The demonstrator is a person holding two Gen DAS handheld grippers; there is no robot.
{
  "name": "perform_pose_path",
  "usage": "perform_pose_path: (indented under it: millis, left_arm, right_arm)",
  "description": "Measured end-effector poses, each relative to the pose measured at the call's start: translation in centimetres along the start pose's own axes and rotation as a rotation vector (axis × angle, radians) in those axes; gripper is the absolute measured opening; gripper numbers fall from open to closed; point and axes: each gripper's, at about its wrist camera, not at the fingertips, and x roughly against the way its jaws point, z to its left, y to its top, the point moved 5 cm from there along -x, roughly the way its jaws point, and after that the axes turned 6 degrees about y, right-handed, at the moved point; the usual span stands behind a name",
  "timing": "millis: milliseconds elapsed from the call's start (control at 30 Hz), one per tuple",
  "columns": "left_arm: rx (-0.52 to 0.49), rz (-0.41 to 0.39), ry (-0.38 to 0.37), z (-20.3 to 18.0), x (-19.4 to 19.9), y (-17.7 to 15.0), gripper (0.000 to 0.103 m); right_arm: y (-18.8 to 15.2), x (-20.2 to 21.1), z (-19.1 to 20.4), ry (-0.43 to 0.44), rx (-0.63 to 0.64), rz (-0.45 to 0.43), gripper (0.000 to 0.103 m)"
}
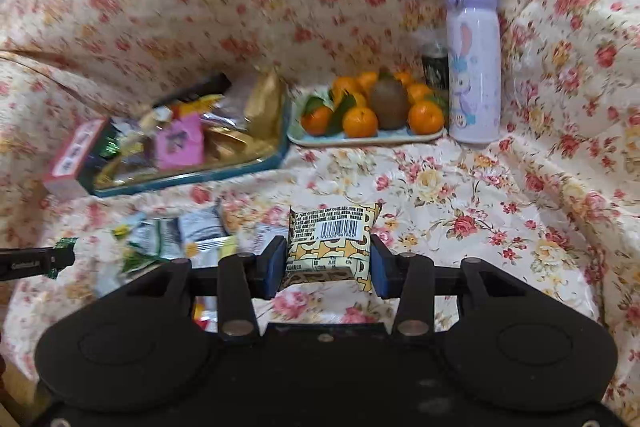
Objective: Organize snacks
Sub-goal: 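Carry both snacks over the gold tray and open both tools to drop them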
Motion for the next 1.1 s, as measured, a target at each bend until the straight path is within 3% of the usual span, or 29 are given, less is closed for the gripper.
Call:
perform_pose_path:
  millis: [467,700,733,767,900,1100]
  left_arm:
    - [-0.035,-0.053,-0.085,-2.2,10.6,-5.5,0.028]
    - [-0.057,-0.012,-0.133,-3.3,13.3,-10.1,0.028]
    - [-0.058,-0.006,-0.137,-3.4,13.6,-10.7,0.028]
    - [-0.058,0.002,-0.141,-3.4,13.8,-11.3,0.028]
    - [-0.052,0.032,-0.142,-3.4,14.5,-13.7,0.028]
    - [-0.044,0.091,-0.083,-3.0,13.4,-16.2,0.028]
  right_arm:
    - [-5.9,11.2,3.6,0.107,0.043,-0.084,0.045]
    - [-9.9,15.5,4.6,0.137,0.042,-0.077,0.045]
    - [-10.6,16.2,4.8,0.139,0.047,-0.072,0.045]
    - [-11.3,16.6,4.9,0.157,0.054,-0.005,0.045]
    - [-13.4,18.3,5.4,0.168,0.071,0.031,0.045]
    - [-16.5,18.4,5.4,0.176,0.061,0.132,0.045]
